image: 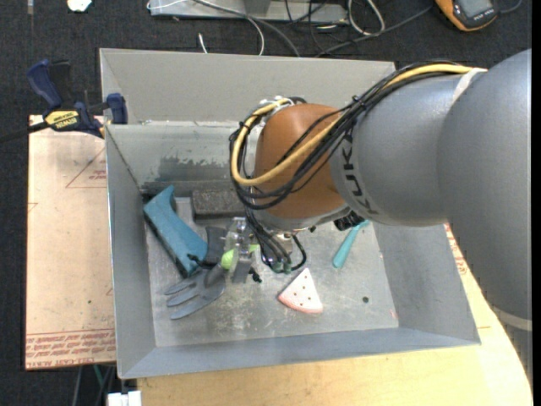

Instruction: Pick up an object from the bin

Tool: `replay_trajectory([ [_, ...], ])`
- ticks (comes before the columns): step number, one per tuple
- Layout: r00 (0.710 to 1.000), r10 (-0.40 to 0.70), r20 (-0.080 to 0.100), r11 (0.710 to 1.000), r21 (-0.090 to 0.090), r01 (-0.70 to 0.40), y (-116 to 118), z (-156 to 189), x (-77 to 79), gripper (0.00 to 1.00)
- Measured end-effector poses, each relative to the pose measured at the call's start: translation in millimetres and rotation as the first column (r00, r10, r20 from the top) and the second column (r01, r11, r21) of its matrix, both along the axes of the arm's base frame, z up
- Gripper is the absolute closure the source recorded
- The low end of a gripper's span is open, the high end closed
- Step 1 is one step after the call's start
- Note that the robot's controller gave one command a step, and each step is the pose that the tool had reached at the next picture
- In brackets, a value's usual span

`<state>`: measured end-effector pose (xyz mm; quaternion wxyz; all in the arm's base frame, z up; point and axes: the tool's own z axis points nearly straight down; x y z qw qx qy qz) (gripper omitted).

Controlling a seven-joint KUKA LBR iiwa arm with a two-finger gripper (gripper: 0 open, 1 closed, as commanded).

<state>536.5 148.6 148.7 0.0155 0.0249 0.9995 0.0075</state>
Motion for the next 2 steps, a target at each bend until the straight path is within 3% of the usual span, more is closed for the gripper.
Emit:
replay_trajectory([
  [1, 0.998, 0.054, -0.036, 0.998, -0.013, -0.055, 24.7, -62.7, 60.1, 1.0],
  [2, 0.999, 0.036, -0.016, 0.999, -0.006, -0.037, 17.9, -16.3, 65.6, 1.0],
])
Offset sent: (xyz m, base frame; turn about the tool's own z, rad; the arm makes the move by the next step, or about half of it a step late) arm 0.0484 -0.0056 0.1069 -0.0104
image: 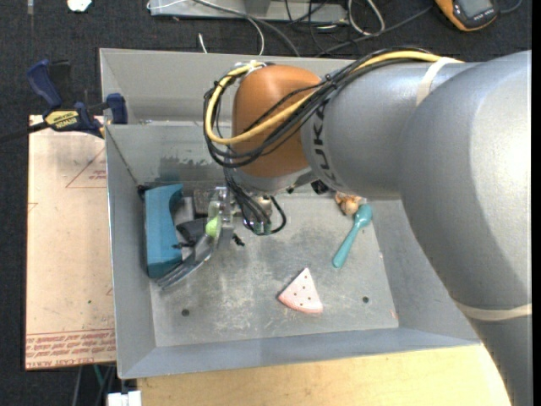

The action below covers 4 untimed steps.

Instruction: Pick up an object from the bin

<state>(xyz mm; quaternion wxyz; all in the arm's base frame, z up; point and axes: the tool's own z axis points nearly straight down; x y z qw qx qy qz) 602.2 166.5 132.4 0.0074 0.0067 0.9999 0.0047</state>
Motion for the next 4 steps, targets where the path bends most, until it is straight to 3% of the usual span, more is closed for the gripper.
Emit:
replay_trajectory([
  [1, 1.0, 0.001, -0.007, 1.0, -0.006, -0.001, 11.3, 56.1, 22.2, 1.0],
  [2, 0.991, 0.133, 0.004, 0.991, -0.005, -0.133, 4.7, 1.5, 34.4, 1.0],
  [3, 0.989, 0.148, -0.002, 0.989, -0.005, -0.148, 9.1, 30.1, 33.2, 1.0],
  [4, 0.994, 0.108, 0.006, 0.994, -0.004, -0.108, 2.7, 49.0, 36.3, 1.0],
])
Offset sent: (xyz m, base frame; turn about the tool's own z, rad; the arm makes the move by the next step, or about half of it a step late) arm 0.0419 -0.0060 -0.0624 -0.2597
